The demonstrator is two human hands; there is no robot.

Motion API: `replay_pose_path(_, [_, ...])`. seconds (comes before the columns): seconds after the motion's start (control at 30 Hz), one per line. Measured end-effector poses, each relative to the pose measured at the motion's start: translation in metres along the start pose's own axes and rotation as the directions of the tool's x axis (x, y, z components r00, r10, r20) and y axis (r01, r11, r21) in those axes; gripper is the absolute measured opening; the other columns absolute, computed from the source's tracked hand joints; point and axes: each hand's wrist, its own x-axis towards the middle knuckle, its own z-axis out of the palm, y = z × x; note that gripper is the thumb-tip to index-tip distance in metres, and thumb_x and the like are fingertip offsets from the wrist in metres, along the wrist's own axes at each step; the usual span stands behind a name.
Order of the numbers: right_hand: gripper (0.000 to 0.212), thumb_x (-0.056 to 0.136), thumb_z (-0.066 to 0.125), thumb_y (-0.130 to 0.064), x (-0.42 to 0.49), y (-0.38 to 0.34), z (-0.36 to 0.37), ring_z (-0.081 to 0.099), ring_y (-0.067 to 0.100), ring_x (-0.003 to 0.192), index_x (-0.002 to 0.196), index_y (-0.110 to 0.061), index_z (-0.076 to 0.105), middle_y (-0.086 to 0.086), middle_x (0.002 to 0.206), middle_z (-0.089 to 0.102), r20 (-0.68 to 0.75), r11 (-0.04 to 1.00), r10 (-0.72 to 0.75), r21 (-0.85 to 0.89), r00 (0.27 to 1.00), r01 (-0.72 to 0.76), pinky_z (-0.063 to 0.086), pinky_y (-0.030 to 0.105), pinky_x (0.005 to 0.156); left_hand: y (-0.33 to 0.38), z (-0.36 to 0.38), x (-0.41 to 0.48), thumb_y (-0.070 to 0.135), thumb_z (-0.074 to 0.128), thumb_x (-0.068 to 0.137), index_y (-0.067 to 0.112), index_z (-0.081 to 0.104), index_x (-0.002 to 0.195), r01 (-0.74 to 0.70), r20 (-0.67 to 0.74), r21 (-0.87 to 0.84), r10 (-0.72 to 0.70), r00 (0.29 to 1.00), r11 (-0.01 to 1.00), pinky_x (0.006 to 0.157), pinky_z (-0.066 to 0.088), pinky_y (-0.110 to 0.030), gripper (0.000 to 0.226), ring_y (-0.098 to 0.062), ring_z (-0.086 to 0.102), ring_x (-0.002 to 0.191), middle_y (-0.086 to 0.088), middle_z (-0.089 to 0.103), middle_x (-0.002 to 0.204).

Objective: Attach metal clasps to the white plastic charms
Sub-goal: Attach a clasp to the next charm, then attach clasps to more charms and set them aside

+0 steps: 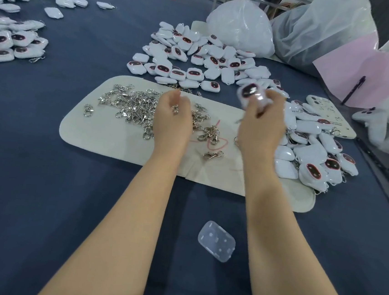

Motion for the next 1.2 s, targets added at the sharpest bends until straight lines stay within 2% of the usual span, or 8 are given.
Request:
replay_pose_path(0.07, [0.034, 0.096, 0.043, -0.011, 0.013, 0.006, -0.017, 0.059, 0.011, 0.091, 0.130, -0.013, 0.043, -0.001, 0.103, 0.060, -0.203, 0.998, 0.055, -0.002, 0.978, -0.056, 0.047, 0.014, 0.080, 0.000, 0.000, -0.001, 0.018, 0.046, 0.093, 0.022, 0.054, 0.110, 0.004, -0.027, -0.019, -0.004, 1.000, 1.000, 0.100, 0.045, -0.047, 0.019, -0.023, 0.058, 0.113, 0.006, 0.056, 0.112])
replay_pose_path(0.17, [0.060, 0.093, 0.043, -0.006, 0.018, 0.010, -0.024, 0.014, 0.025, 0.144, 0.147, -0.016, 0.020, 0.010, 0.155, 0.018, -0.255, 0.980, 0.076, -0.160, 0.964, -0.120, 0.010, 0.033, 0.117, 0.000, 0.004, -0.003, 0.014, 0.045, 0.092, 0.023, 0.053, 0.104, 0.000, -0.052, -0.039, -0.002, 0.999, 0.999, 0.099, 0.046, -0.046, 0.017, -0.022, 0.058, 0.111, 0.008, 0.055, 0.108])
replay_pose_path(0.23, [0.064, 0.091, 0.046, -0.006, 0.010, 0.004, -0.011, 0.004, 0.028, 0.146, 0.148, -0.017, 0.019, 0.013, 0.158, 0.004, -0.179, 0.982, -0.003, -0.186, 0.984, -0.031, 0.007, 0.034, 0.116, -0.001, 0.009, -0.003, 0.012, 0.045, 0.092, 0.023, 0.053, 0.104, 0.007, -0.068, -0.052, -0.011, 0.998, 0.999, 0.097, 0.047, -0.044, 0.018, -0.021, 0.059, 0.110, 0.008, 0.054, 0.109])
replay_pose_path(0.33, [0.048, 0.092, 0.046, -0.008, 0.004, -0.004, 0.019, 0.020, 0.028, 0.141, 0.139, -0.009, 0.037, 0.015, 0.150, 0.026, 0.078, 0.964, -0.158, -0.203, 0.984, 0.171, 0.016, 0.034, 0.116, 0.002, 0.019, -0.002, 0.009, 0.044, 0.092, 0.021, 0.051, 0.104, 0.021, -0.062, -0.079, -0.026, 0.998, 0.997, 0.093, 0.049, -0.041, 0.019, -0.022, 0.059, 0.107, 0.008, 0.053, 0.105])
replay_pose_path(0.43, [0.041, 0.093, 0.044, -0.010, 0.019, -0.004, 0.045, 0.032, 0.027, 0.134, 0.133, -0.005, 0.044, 0.014, 0.142, 0.037, 0.238, 0.937, -0.101, -0.303, 0.966, 0.173, 0.022, 0.034, 0.112, 0.010, 0.033, 0.007, 0.008, 0.045, 0.091, 0.018, 0.052, 0.104, 0.025, -0.043, -0.086, -0.029, 0.999, 0.996, 0.085, 0.048, -0.038, 0.018, -0.021, 0.059, 0.101, 0.010, 0.051, 0.100])
replay_pose_path(0.73, [0.046, 0.090, 0.043, -0.018, 0.093, 0.022, 0.069, 0.018, 0.038, 0.136, 0.135, -0.009, 0.040, 0.023, 0.148, 0.021, 0.189, 0.746, 0.369, -0.644, 0.910, -0.169, 0.018, 0.046, 0.113, 0.016, 0.087, 0.049, 0.009, 0.048, 0.091, 0.008, 0.055, 0.115, 0.032, 0.001, -0.060, -0.032, 0.999, 0.998, 0.084, 0.038, -0.021, 0.025, -0.013, 0.051, 0.098, -0.004, 0.055, 0.117])
replay_pose_path(1.1, [0.032, 0.094, 0.047, -0.015, 0.091, 0.030, 0.073, 0.051, 0.030, 0.117, 0.124, -0.007, 0.055, 0.016, 0.131, 0.050, 0.282, 0.813, 0.208, -0.583, 0.937, -0.006, 0.042, 0.033, 0.091, 0.016, 0.081, 0.054, 0.010, 0.048, 0.090, 0.008, 0.055, 0.113, 0.072, 0.027, -0.034, -0.071, 0.997, 0.997, 0.089, 0.041, -0.027, 0.024, -0.021, 0.054, 0.107, -0.008, 0.058, 0.118])
replay_pose_path(1.2, [0.031, 0.093, 0.053, -0.018, 0.084, 0.029, 0.071, 0.054, 0.026, 0.114, 0.121, -0.006, 0.057, 0.013, 0.125, 0.057, 0.311, 0.842, 0.196, -0.539, 0.930, 0.003, 0.045, 0.032, 0.091, 0.020, 0.062, 0.050, 0.013, 0.047, 0.091, 0.013, 0.056, 0.107, 0.143, 0.087, -0.043, -0.139, 0.986, 0.989, 0.075, 0.046, -0.027, 0.018, -0.019, 0.056, 0.091, -0.009, 0.062, 0.106])
